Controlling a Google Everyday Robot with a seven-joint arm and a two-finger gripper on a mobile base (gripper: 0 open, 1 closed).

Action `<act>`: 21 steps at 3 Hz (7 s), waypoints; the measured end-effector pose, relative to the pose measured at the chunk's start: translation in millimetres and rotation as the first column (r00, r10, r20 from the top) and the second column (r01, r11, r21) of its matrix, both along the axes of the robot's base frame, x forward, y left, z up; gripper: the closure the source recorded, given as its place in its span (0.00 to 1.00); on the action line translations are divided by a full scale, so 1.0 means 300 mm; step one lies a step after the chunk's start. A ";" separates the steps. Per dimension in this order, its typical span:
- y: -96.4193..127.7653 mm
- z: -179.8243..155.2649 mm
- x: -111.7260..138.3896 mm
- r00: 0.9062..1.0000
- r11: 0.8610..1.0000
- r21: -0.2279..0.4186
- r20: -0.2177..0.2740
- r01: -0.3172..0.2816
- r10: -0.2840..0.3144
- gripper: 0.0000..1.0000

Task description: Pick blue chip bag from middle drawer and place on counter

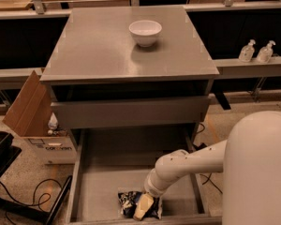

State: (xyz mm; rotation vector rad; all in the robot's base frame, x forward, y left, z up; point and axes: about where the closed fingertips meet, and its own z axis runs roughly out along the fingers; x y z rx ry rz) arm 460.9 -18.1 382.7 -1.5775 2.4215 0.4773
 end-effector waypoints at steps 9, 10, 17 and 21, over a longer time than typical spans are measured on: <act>0.011 1.406 0.409 0.885 0.968 0.050 0.418 -0.247 0.204 1.00; 0.099 1.660 0.477 0.899 0.954 0.089 0.371 -0.286 0.234 1.00; 0.692 2.043 0.948 0.805 0.876 0.407 0.592 -0.259 -0.037 0.51; 0.705 2.029 0.948 0.809 0.874 0.412 0.587 -0.256 -0.039 0.00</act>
Offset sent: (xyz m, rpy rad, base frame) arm 0.0055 0.0156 0.0026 0.0566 -0.0349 -0.0357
